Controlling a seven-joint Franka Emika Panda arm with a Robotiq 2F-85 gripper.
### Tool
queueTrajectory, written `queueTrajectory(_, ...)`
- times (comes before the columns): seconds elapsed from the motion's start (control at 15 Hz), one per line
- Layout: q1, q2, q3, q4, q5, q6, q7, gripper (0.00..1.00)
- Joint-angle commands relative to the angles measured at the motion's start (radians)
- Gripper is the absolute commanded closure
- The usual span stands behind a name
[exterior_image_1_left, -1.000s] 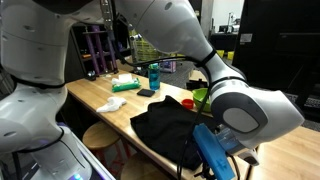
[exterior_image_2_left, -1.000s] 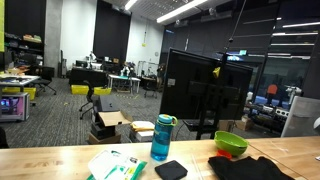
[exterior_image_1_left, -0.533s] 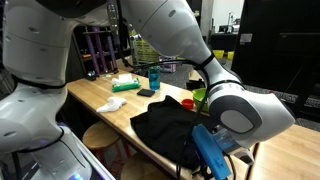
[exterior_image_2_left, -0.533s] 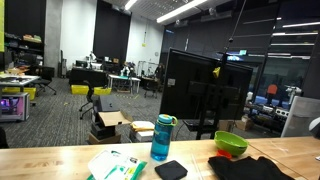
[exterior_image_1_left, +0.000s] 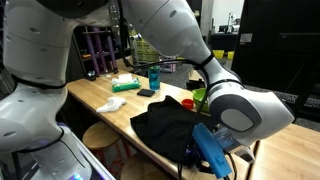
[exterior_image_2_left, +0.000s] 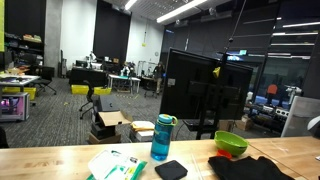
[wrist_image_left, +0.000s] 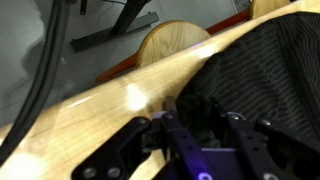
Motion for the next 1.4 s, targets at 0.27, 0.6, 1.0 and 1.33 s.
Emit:
queueTrajectory(0.27,-0.001,-0.04,0.017,-0.031,-0.012,0.011,0.015,0.98)
queueTrajectory(0.6,0.025,-0.104,0.035,-0.059,-0.014,0.008,0.013,0.98)
queueTrajectory(1.0,0.089,-0.199,0.034,-0.106,-0.036,0.004,0.001,0.98)
queueTrajectory(1.33,0.174,-0.269,0.032,-0.173,-0.081,0.005,0.001,0.98)
